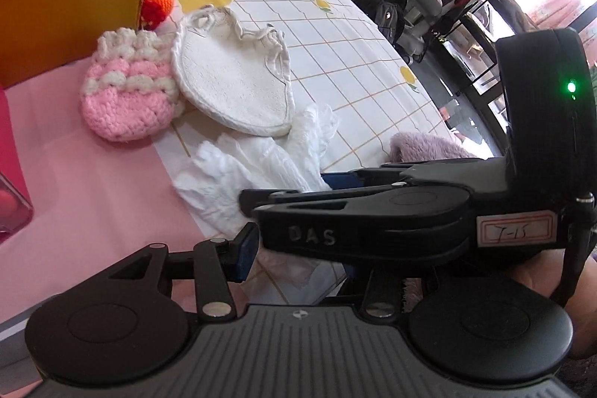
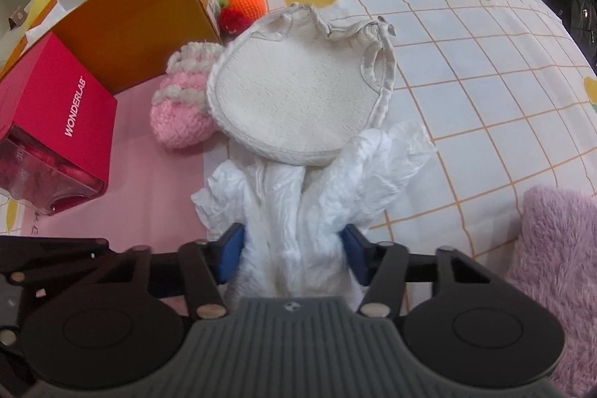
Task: Organize soft objects
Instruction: 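Grasp the crumpled white cloth with the right gripper and lift it, then grasp the white round terry pad with the left gripper while the right holds the cloth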
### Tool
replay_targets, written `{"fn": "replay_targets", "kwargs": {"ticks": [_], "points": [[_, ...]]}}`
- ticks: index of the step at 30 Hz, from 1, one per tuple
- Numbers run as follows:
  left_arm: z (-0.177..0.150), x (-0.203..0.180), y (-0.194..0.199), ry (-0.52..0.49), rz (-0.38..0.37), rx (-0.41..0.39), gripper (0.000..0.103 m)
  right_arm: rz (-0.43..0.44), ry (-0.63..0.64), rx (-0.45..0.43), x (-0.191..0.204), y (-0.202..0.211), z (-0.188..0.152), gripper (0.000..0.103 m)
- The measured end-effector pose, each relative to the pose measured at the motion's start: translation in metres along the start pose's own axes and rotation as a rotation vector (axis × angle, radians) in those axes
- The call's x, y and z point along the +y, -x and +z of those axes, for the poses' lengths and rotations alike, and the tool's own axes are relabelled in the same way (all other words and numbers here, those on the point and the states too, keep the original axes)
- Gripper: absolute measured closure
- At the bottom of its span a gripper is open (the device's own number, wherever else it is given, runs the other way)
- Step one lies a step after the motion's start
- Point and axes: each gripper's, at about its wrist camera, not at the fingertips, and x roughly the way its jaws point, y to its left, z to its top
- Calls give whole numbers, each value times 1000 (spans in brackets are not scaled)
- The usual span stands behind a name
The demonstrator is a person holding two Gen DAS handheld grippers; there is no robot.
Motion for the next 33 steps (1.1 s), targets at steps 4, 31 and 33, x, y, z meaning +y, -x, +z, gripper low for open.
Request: {"fn": "replay_targets", "kwargs": {"ticks": [4, 31, 33], "points": [[2, 1, 5, 0, 26, 1, 52, 17, -18, 3, -4, 2, 0, 79], [86, -37, -22, -320, 191, -73, 32, -252, -352, -220, -114, 52, 18, 81], [88, -46, -37, -413, 217, -56, 32, -216, -373, -238, -117, 49, 18, 81]]}}
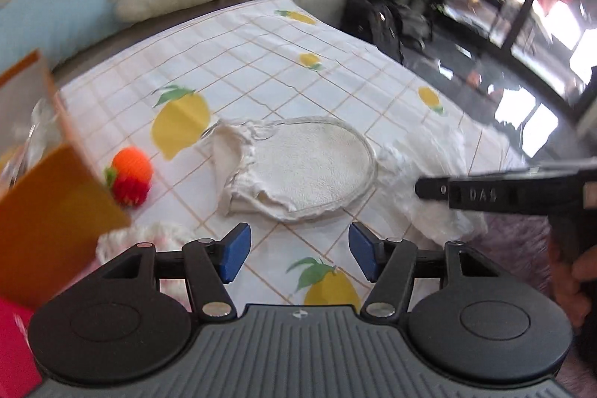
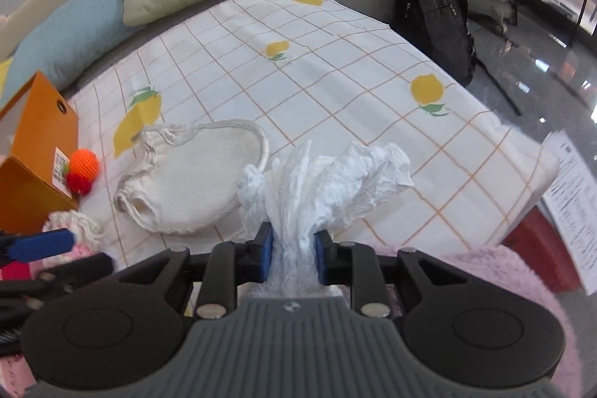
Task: Organize soft objects
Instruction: 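Grasp the white round terry pad with the left gripper while the right holds the cloth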
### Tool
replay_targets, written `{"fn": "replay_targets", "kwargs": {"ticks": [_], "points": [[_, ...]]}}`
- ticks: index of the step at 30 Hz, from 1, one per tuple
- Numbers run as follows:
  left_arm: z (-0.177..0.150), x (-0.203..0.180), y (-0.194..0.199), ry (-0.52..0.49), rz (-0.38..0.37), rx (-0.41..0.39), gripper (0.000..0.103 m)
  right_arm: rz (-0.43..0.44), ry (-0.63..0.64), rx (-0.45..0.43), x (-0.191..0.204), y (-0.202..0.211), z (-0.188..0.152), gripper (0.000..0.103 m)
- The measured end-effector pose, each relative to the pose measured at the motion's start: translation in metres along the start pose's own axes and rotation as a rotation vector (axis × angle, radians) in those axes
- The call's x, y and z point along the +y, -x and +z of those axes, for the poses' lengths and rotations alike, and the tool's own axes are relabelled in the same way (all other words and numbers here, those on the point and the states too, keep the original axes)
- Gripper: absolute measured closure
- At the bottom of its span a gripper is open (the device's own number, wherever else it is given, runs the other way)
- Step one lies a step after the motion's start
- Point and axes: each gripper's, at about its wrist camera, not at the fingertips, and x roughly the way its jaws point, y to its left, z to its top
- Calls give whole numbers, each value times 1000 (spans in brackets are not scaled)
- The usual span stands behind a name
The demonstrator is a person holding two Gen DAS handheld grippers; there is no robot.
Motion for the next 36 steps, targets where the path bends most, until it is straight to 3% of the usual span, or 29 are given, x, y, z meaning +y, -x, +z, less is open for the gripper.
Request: {"fn": "replay_targets", "kwargs": {"ticks": [13, 16, 19, 22, 24, 29, 36], "points": [[5, -58, -71, -454, 133, 50, 34, 92, -47, -4, -4, -14, 1, 81], [5, -58, -78, -464, 177, 52, 37, 98, -51, 2, -5, -16, 1, 81], [7, -58, -79, -449, 173, 45, 48, 100, -37, 6, -2, -17, 0, 81], [6, -60, -79, -451, 163, 45, 70, 101, -31, 8, -2, -18, 1, 81], [7, -60, -81, -453, 176, 58, 94, 100, -27, 9, -2, -18, 1, 81], [6, -61, -68, -449, 211, 23, 98, 94, -13, 7, 1, -18, 0, 81], [9, -57, -19, -328, 238, -88, 99, 93, 23, -26, 7, -8, -1, 81]]}}
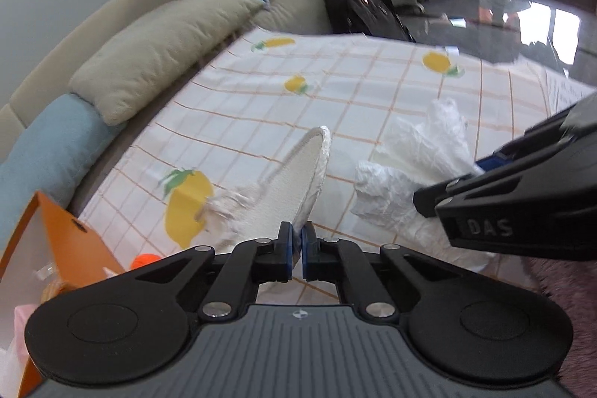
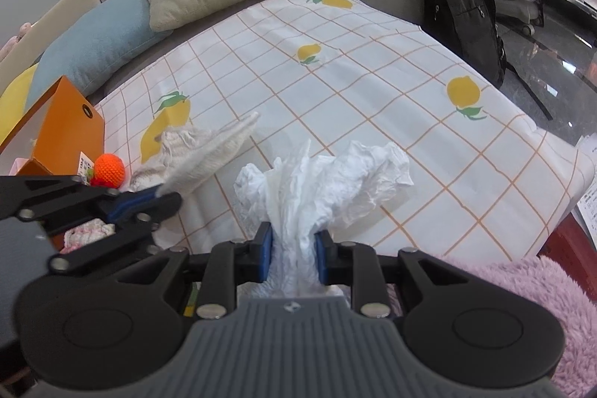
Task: Organize soft objects
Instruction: 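Grasp the white round terry pad with the left gripper while the right holds the cloth, then carry the pad and crumpled cloth into the orange box and open both grippers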
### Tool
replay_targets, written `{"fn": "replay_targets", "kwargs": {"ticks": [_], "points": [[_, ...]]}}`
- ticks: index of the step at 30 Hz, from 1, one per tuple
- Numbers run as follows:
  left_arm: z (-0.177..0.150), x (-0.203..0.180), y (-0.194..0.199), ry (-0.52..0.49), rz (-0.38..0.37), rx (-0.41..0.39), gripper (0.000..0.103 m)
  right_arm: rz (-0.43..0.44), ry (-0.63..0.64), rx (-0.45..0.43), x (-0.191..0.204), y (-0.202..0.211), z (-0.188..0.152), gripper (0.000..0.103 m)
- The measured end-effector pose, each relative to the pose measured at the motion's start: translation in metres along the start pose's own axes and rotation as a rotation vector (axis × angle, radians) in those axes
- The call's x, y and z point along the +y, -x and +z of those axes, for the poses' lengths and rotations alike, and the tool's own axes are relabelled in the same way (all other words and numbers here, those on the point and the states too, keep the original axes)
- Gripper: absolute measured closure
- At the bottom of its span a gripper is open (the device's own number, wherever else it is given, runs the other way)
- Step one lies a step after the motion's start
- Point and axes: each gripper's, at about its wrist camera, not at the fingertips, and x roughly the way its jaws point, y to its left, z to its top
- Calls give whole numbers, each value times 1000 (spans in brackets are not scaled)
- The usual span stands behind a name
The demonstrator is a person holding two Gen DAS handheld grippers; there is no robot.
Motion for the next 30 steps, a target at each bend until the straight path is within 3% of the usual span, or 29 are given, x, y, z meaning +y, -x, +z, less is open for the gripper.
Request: {"fn": "replay_targets", "kwargs": {"ticks": [8, 17, 24, 30], "points": [[-3, 22, 66, 163, 37, -101, 99, -1, 67, -56, 12, 17, -2, 81], [-25, 62, 141, 360, 98, -207, 99, 20, 247, -148, 51, 49, -13, 81], [-42, 99, 179, 418, 235, -253, 99, 89, 382, -208, 91, 74, -15, 81], [-51, 133, 199, 393, 376, -271, 99, 168, 488, -272, 135, 92, -7, 81]]}}
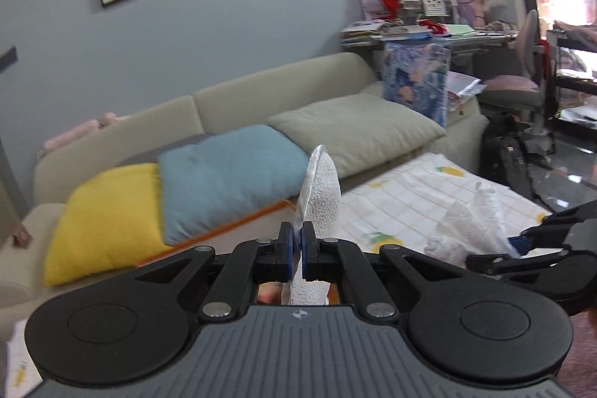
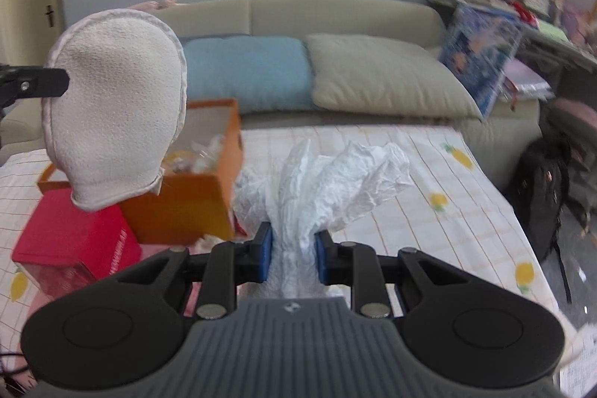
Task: Organize soft objects
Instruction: 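Carry the pad and crumpled cloth into the orange box and open both grippers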
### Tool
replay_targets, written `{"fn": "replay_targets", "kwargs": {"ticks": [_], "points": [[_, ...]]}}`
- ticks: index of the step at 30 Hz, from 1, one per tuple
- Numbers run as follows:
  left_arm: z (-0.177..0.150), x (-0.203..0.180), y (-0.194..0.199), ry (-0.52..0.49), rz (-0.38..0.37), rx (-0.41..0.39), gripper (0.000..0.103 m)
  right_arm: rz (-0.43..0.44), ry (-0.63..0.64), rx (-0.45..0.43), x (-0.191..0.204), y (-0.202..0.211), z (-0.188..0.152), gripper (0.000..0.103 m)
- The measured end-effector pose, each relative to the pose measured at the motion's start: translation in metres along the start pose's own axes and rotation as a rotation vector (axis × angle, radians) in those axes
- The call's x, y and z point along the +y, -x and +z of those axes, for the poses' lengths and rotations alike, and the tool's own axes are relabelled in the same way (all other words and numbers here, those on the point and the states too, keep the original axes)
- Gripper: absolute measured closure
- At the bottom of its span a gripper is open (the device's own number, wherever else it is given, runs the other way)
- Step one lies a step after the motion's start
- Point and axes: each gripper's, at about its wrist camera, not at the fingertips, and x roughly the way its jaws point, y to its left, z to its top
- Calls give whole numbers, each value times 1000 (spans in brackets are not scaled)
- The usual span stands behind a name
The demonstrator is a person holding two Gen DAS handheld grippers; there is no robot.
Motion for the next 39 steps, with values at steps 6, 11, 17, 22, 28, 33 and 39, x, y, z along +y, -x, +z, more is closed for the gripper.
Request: {"fn": "replay_targets", "kwargs": {"ticks": [6, 11, 17, 22, 28, 33, 39], "points": [[8, 27, -12, -50, 91, -15, 99, 82, 69, -69, 32, -2, 38, 81], [13, 40, -30, -106, 149, -22, 99, 155, 126, -104, 58, -16, 72, 81], [13, 49, -55, -154, 156, -23, 99, 193, 182, -66, 85, -55, 99, 80], [-6, 62, -90, -104, 101, 80, 99, 219, 201, 25, 103, -99, 113, 79], [-32, 73, -117, -48, 29, 197, 99, 252, 180, 201, 112, -151, 109, 78], [-47, 78, -132, -19, -30, 273, 99, 259, 150, 312, 111, -184, 110, 73], [-60, 86, -153, 27, -55, 368, 99, 249, 177, 383, 114, -205, 110, 72]]}}
